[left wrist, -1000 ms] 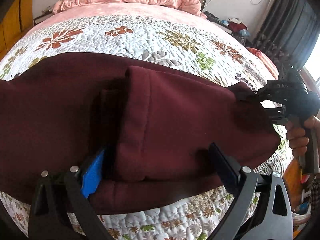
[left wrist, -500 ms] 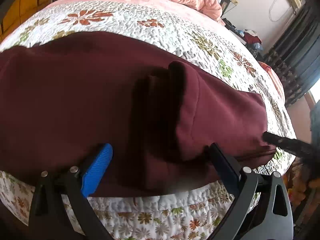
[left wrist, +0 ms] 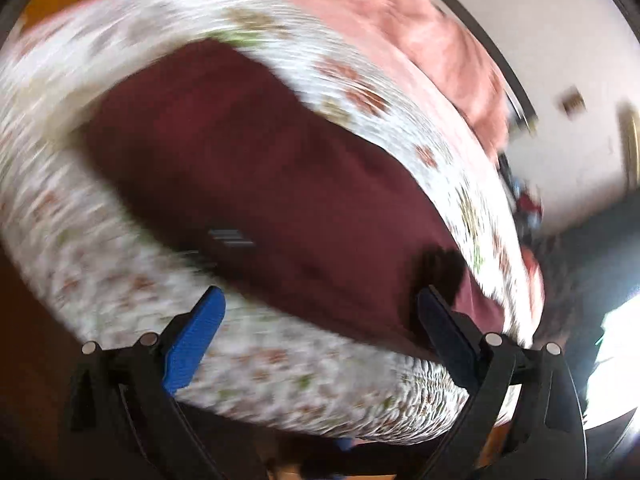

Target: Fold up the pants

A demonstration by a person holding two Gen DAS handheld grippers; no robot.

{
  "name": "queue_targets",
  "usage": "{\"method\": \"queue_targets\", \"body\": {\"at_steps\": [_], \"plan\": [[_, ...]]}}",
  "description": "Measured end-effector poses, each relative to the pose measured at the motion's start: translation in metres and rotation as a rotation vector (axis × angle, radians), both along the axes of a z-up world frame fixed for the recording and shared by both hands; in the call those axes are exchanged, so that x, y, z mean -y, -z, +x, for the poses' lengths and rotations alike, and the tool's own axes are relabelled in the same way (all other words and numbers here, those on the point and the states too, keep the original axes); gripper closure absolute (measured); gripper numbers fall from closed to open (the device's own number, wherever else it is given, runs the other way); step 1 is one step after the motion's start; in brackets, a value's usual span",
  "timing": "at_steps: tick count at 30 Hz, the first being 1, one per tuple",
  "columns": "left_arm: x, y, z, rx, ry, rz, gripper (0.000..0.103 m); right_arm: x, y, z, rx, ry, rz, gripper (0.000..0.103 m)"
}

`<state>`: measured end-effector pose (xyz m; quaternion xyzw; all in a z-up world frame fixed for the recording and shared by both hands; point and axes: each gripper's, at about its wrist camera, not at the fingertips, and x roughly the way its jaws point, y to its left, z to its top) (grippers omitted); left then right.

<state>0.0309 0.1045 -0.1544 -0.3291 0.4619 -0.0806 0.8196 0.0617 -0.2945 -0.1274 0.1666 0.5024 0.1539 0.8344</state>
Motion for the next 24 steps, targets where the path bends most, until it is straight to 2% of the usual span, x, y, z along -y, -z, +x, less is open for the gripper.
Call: {"method": "queue_targets", "body": {"at_steps": [4, 6, 8, 12, 16, 19, 24], "plan": [[-0.051, 0.021, -0.006, -0.047, -0.138, -0.134, 0.008, -0.011, 0.013, -0.003, -0.028, -0.011, -0.012, 0.052], [-0.066, 0.033, -0.001, -0.047, -0.161, -0.242, 0.008, -0.011, 0.016, -0.003, -0.033, -0.010, -0.022, 0.052], [-0.074, 0.043, 0.006, -0.059, -0.190, -0.300, 0.008, -0.010, 0.016, -0.006, -0.035, -0.001, -0.013, 0.052], [-0.080, 0.057, 0.018, -0.087, -0.218, -0.360, 0.008, -0.004, 0.022, 0.000, -0.045, 0.010, -0.009, 0.053], [-0.080, 0.057, 0.024, -0.088, -0.237, -0.400, 0.008, -0.003, 0.027, 0.003, -0.052, 0.015, -0.008, 0.053], [-0.084, 0.056, 0.031, -0.052, -0.207, -0.450, 0.009, -0.003, 0.030, 0.005, -0.051, 0.019, -0.008, 0.053], [-0.076, 0.072, 0.052, -0.111, -0.201, -0.478, 0.009, -0.001, 0.032, 0.006, -0.054, 0.027, 0.002, 0.053]]}}
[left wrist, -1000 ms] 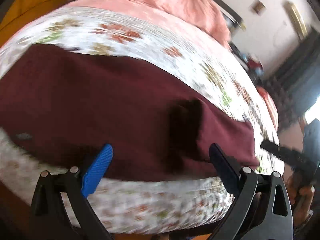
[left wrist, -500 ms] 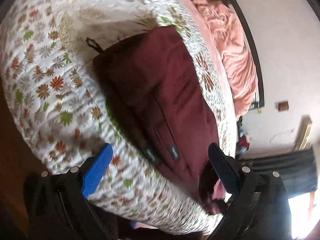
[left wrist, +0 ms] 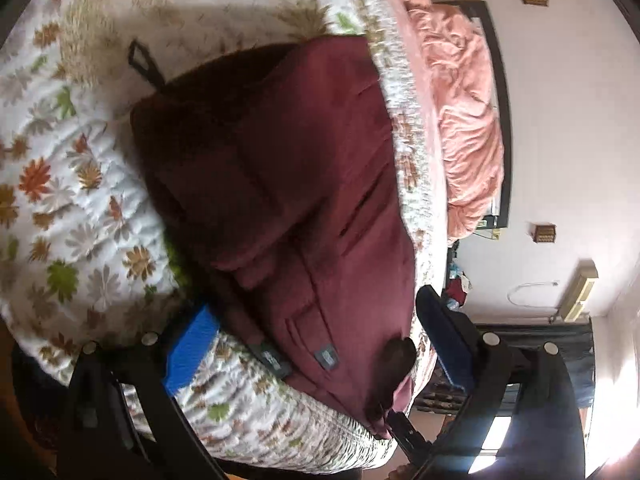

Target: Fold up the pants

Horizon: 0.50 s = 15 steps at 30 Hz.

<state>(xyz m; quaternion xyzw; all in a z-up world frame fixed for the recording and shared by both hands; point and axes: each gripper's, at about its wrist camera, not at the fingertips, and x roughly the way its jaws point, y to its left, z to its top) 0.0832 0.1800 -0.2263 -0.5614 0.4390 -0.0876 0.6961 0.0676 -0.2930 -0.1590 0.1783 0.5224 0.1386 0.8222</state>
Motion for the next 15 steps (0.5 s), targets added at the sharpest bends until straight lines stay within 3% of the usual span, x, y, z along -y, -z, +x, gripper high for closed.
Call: {"method": "queue_targets", "body": {"at_steps": [1, 2, 4, 7, 9, 12, 15], "plan": [[0.001, -0.002, 0.000, 0.012, -0.012, -0.014, 0.010, 0.000, 0.000, 0.000, 0.001, -0.001, 0.002, 0.053], [0.001, -0.005, -0.002, 0.036, -0.014, -0.032, 0.019, 0.001, 0.001, 0.000, 0.002, -0.002, 0.003, 0.053], [0.003, -0.020, -0.008, 0.112, -0.010, -0.053, 0.026, 0.001, 0.002, 0.000, 0.000, -0.004, 0.006, 0.053], [0.009, -0.039, -0.010, 0.231, 0.016, -0.036, 0.044, 0.002, 0.004, 0.003, -0.004, 0.001, 0.011, 0.053], [0.013, -0.035, -0.003, 0.197, 0.020, 0.000, 0.045, 0.002, 0.005, 0.004, -0.005, 0.005, 0.010, 0.053], [0.010, -0.003, 0.008, 0.061, -0.006, -0.019, 0.036, 0.001, 0.006, 0.004, -0.003, 0.006, 0.008, 0.053], [0.012, 0.000, 0.007, 0.065, -0.030, -0.028, 0.036, 0.002, 0.006, 0.004, -0.003, 0.002, 0.013, 0.053]]}}
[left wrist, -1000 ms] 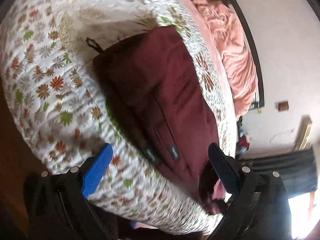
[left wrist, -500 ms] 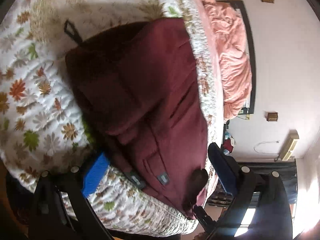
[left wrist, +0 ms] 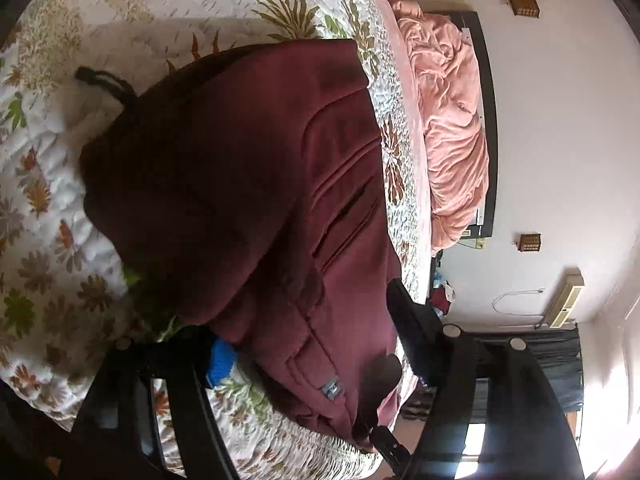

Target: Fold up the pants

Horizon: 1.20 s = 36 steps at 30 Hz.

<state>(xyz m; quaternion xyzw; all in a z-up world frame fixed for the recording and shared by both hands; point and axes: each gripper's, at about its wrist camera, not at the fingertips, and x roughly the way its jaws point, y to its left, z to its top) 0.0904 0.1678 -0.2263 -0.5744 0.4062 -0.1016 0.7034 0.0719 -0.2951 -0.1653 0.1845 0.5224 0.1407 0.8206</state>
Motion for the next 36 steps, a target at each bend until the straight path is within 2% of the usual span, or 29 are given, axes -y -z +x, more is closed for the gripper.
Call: {"method": "queue_targets", "body": {"at_steps": [1, 2, 4, 7, 10, 15, 22, 27, 30, 33, 36], "plan": [[0.002, -0.003, -0.001, 0.006, -0.004, 0.013, 0.040, 0.001, 0.000, 0.000, -0.001, 0.000, 0.003, 0.053], [0.004, -0.007, -0.003, 0.008, -0.010, 0.040, 0.054, 0.001, 0.000, 0.000, -0.002, 0.000, 0.006, 0.053], [0.007, -0.013, -0.005, -0.011, -0.011, 0.111, 0.074, 0.002, 0.000, 0.000, -0.001, 0.000, 0.011, 0.053], [0.000, -0.002, -0.012, -0.033, -0.040, 0.090, 0.078, 0.004, -0.001, -0.001, -0.002, 0.006, 0.024, 0.053], [-0.004, -0.005, -0.018, -0.017, -0.064, 0.080, 0.080, 0.008, -0.005, -0.005, 0.005, 0.014, 0.038, 0.053], [0.006, -0.038, -0.020, 0.094, -0.065, 0.110, 0.082, 0.027, -0.024, -0.017, 0.047, 0.057, 0.046, 0.045], [0.051, -0.109, -0.007, 0.299, 0.016, 0.243, 0.082, 0.059, -0.039, -0.031, 0.091, 0.119, 0.072, 0.045], [0.106, -0.150, 0.004, 0.413, 0.130, 0.369, 0.082, 0.081, -0.041, -0.036, 0.102, 0.167, 0.097, 0.045], [0.141, -0.165, 0.004, 0.475, 0.221, 0.426, 0.082, 0.090, -0.042, -0.038, 0.108, 0.188, 0.110, 0.045], [0.184, -0.173, -0.001, 0.527, 0.354, 0.503, 0.082, 0.099, -0.042, -0.040, 0.113, 0.210, 0.122, 0.045], [0.216, -0.167, 0.000, 0.521, 0.458, 0.525, 0.082, 0.107, -0.041, -0.041, 0.115, 0.229, 0.132, 0.045]]}}
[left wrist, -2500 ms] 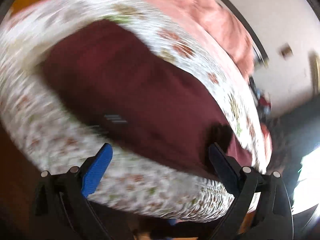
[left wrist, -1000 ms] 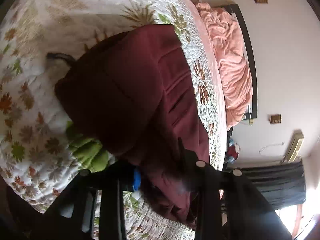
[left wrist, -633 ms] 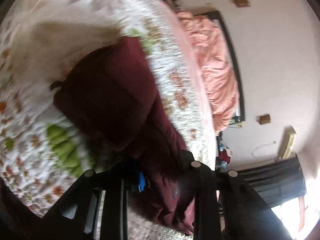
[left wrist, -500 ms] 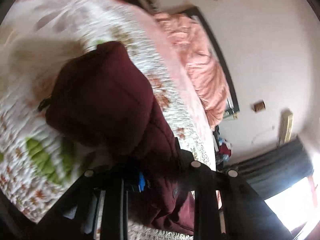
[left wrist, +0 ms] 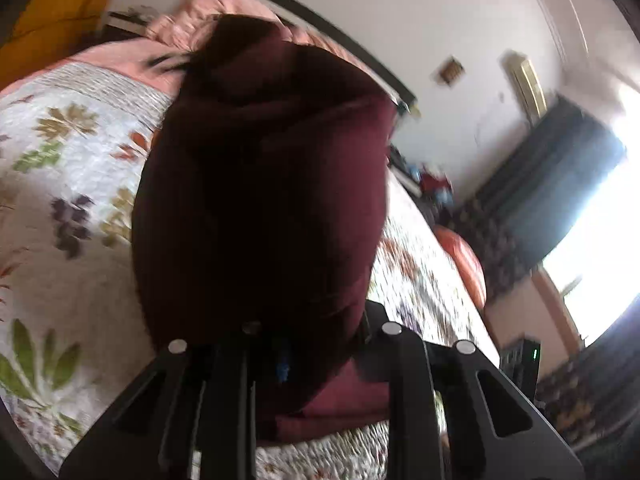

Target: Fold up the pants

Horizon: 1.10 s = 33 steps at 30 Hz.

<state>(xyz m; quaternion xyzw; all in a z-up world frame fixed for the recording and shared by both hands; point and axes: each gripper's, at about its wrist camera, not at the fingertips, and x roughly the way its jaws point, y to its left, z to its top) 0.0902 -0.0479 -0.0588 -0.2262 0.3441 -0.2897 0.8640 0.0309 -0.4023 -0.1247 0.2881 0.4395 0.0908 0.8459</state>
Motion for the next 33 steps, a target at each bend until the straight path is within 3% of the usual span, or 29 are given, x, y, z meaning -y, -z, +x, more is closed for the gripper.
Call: {"method": "queue_targets", "body": {"at_steps": [6, 9, 12, 13, 14, 15, 17, 19, 21, 24, 27, 31, 33], "plan": [[0.064, 0.028, -0.002, -0.053, 0.183, 0.170, 0.081, 0.010, 0.003, -0.002, -0.005, 0.019, 0.006, 0.045], [0.100, 0.055, -0.002, -0.070, 0.269, 0.332, 0.079, 0.012, 0.007, -0.002, -0.017, 0.019, 0.014, 0.041], [0.118, 0.067, -0.004, -0.052, 0.282, 0.392, 0.069, 0.013, 0.013, 0.001, -0.035, 0.013, 0.015, 0.041], [0.119, 0.064, -0.005, -0.033, 0.284, 0.393, 0.045, 0.012, 0.014, 0.001, -0.041, 0.009, 0.012, 0.041], [0.116, 0.058, -0.007, -0.037, 0.317, 0.342, 0.007, 0.012, 0.015, 0.001, -0.045, 0.006, 0.009, 0.039], [0.113, 0.053, -0.011, -0.044, 0.334, 0.303, 0.004, 0.012, 0.016, 0.002, -0.047, 0.002, 0.010, 0.038], [0.104, 0.039, -0.017, -0.021, 0.356, 0.247, 0.005, 0.012, 0.015, 0.003, -0.046, 0.001, 0.011, 0.034], [0.091, 0.029, -0.023, 0.021, 0.329, 0.265, 0.005, 0.013, 0.013, 0.004, -0.041, 0.004, 0.016, 0.032], [0.078, 0.030, -0.030, 0.013, 0.273, 0.296, 0.005, 0.012, 0.010, 0.005, -0.028, -0.003, 0.025, 0.032], [0.046, 0.048, -0.016, -0.082, 0.149, 0.318, 0.005, 0.005, 0.014, 0.012, -0.063, -0.012, -0.024, 0.032], [0.034, 0.086, 0.002, -0.215, 0.104, 0.346, 0.006, -0.001, 0.031, 0.020, -0.124, -0.035, -0.075, 0.032], [0.018, 0.088, 0.007, -0.229, 0.086, 0.309, 0.006, 0.001, 0.018, 0.021, -0.100, -0.035, -0.047, 0.032], [0.005, 0.080, 0.007, -0.238, 0.054, 0.248, 0.006, 0.001, 0.005, 0.020, -0.060, -0.053, -0.019, 0.026]]}}
